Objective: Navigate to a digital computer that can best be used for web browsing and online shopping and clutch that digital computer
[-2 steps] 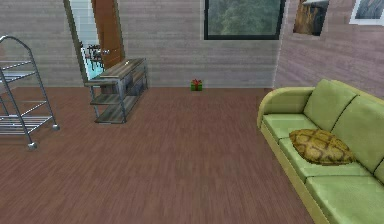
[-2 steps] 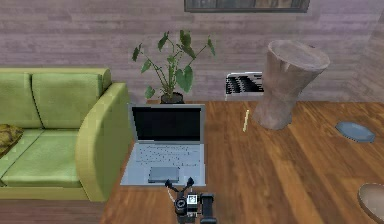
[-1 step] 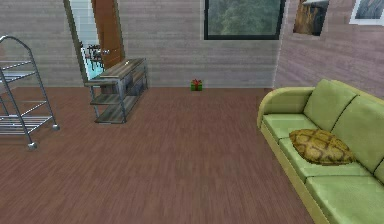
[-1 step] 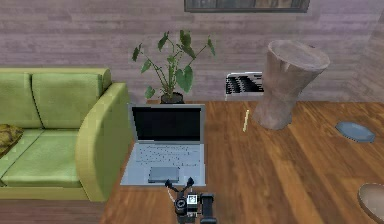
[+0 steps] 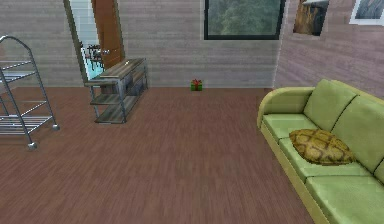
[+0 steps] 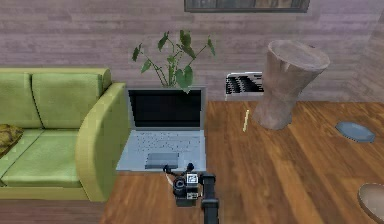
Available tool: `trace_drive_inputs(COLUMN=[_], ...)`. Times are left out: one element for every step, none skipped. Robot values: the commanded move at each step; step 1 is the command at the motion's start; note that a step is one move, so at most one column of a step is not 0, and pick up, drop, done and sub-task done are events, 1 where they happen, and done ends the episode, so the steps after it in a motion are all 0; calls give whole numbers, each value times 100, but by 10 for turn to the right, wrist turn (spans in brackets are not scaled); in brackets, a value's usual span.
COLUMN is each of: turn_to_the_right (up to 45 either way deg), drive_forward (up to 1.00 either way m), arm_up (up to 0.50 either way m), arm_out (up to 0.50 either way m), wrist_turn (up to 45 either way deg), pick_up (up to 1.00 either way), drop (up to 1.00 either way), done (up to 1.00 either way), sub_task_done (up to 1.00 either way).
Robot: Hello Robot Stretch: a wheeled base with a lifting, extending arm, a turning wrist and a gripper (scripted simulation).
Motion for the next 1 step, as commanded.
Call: trace_drive_inputs(turn_to_the_right=[0], drive_forward=[0], arm_up=[0], arm_out=[0], wrist_turn=[0], pick_up=[0], drop=[0], done=[100], sub_task_done=[0])
